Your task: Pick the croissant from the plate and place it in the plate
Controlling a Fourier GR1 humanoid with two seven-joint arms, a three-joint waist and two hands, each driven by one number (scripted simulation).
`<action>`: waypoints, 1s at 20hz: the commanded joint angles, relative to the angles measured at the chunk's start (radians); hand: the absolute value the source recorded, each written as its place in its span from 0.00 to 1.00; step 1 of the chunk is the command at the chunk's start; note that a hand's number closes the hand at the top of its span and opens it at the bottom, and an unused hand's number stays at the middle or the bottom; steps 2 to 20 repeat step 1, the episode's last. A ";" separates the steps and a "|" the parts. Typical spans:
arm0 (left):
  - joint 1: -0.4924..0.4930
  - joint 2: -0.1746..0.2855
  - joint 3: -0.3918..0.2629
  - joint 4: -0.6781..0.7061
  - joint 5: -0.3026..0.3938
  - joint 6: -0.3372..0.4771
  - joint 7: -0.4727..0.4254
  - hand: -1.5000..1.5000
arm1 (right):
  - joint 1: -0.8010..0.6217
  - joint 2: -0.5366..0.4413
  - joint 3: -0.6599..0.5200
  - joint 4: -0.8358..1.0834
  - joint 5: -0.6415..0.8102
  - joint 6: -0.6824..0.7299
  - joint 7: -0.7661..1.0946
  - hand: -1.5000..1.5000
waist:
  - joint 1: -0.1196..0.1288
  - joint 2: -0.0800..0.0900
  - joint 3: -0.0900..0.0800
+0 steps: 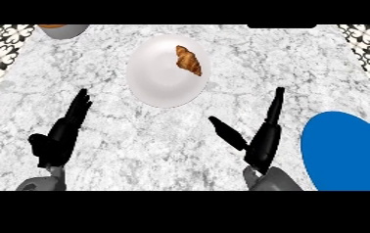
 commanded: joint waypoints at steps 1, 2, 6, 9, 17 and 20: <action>0.039 0.019 0.023 0.009 0.025 -0.058 -0.034 0.50 | 0.053 -0.043 0.008 0.017 -0.112 -0.066 -0.133 0.00 | 0.003 0.001 0.000; 0.039 0.019 0.023 0.009 0.025 -0.058 -0.034 0.50 | 0.053 -0.043 0.008 0.017 -0.112 -0.066 -0.133 0.00 | 0.003 0.001 0.000; 0.039 0.019 0.023 0.009 0.025 -0.058 -0.034 0.50 | 0.053 -0.043 0.008 0.017 -0.112 -0.066 -0.133 0.00 | 0.003 0.001 0.000; 0.039 0.019 0.023 0.009 0.025 -0.058 -0.034 0.50 | 0.053 -0.043 0.008 0.017 -0.112 -0.066 -0.133 0.00 | 0.003 0.001 0.000; 0.039 0.019 0.023 0.009 0.025 -0.058 -0.034 0.50 | 0.053 -0.043 0.008 0.017 -0.112 -0.066 -0.133 0.00 | 0.003 0.001 0.000; 0.039 0.019 0.023 0.009 0.025 -0.058 -0.034 0.50 | 0.053 -0.043 0.008 0.017 -0.112 -0.066 -0.133 0.00 | 0.003 0.001 0.000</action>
